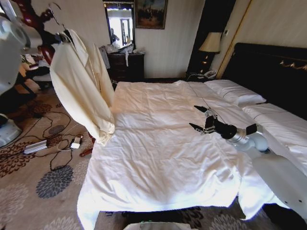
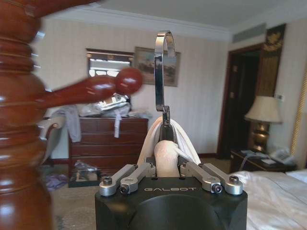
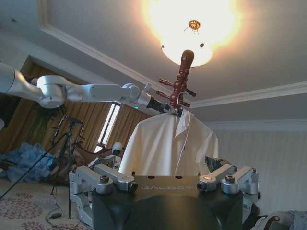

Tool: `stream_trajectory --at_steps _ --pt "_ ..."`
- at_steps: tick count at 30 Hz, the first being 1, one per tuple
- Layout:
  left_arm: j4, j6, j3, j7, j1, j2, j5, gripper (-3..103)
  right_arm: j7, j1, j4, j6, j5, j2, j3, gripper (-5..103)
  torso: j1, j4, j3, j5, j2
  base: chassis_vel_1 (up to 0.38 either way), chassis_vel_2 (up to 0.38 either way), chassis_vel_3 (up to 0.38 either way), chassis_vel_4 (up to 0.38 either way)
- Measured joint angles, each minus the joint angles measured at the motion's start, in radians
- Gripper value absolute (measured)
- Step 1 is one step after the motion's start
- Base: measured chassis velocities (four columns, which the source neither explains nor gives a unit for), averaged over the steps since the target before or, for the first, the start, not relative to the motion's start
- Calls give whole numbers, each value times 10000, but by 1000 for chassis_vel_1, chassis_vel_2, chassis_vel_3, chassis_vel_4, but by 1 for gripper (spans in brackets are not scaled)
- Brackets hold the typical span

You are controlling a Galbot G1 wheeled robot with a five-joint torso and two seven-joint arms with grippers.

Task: Pick up the clothes from the bed and hang them on the clothes hanger.

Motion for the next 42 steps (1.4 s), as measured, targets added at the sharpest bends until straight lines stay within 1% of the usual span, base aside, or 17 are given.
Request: stream_trajectory --at_steps 3,9,11,17,20,22,24,31,34,35,36,37,38,39,40,41,42 --pt "475 107 -134 -204 -179 -85 50 15 -82 2 -110 47 -13 -17 17 100 -1 2 -1 1 1 0 0 0 0" --pt "603 226 -138 -279 -200 5 185 15 -100 32 -135 61 -36 57 -33 100 -1 2 -1 -2 0 0 0 0 0" --pt "691 236 -136 -262 -192 -2 225 15 -104 35 -135 66 -52 87 -61 100 -1 6 -1 -2 1 0 0 0 0" --pt "988 252 -458 -228 152 -217 516 15 -128 40 -233 88 -81 150 -127 100 0 -7 0 2 1 0 0 0 0" --pt "994 248 -482 -127 243 -135 590 15 -161 44 -267 106 -79 129 -129 100 1 -9 0 0 0 0 0 0 0" --pt "1015 198 -483 39 278 -64 690 15 -195 48 -291 119 -55 92 -130 100 -2 1 -2 6 1 0 0 0 0" --pt "1043 148 -504 108 328 -62 767 15 -217 56 -349 130 -41 68 -130 100 -4 0 -4 5 2 0 0 0 0" --pt "842 -12 -589 6 519 9 828 15 -222 104 -374 138 -13 64 -163 100 -2 -6 -3 7 1 0 0 0 0" --pt "735 -778 -613 -49 599 163 876 12 -218 98 -381 138 -7 64 -166 100 -1 -1 1 -6 0 0 0 0 0" --pt "647 -1134 -625 -45 634 260 849 15 -218 90 -386 137 -7 64 -166 100 1 1 3 -11 1 0 0 0 0" --pt "579 -1357 -635 -44 659 328 804 15 -218 80 -388 138 -7 63 -163 100 2 5 3 -13 0 0 0 0 0" --pt "579 -1357 -635 -44 659 328 804 15 -218 80 -388 138 -7 63 -163 100 2 5 3 -13 0 0 0 0 0" --pt "370 -1822 -677 -1 719 476 581 20 -217 64 -388 138 -7 63 -153 100 1 11 3 -12 1 0 0 0 0" --pt "185 -2059 -703 6 763 590 344 26 -214 56 -387 138 -7 63 -144 100 -1 12 0 -5 1 0 0 0 0" --pt "185 -2059 -703 6 763 590 344 26 -214 56 -387 138 -7 63 -144 100 -1 12 0 -5 1 0 0 0 0" --pt "29 -2253 -726 6 796 679 142 31 -211 52 -381 137 -7 61 -137 100 -3 13 -1 -2 1 0 0 0 0" --pt "-670 -2683 -764 5 904 1073 -522 43 -154 -6 -276 138 19 30 -72 100 0 -5 0 -1 0 0 0 0 0"
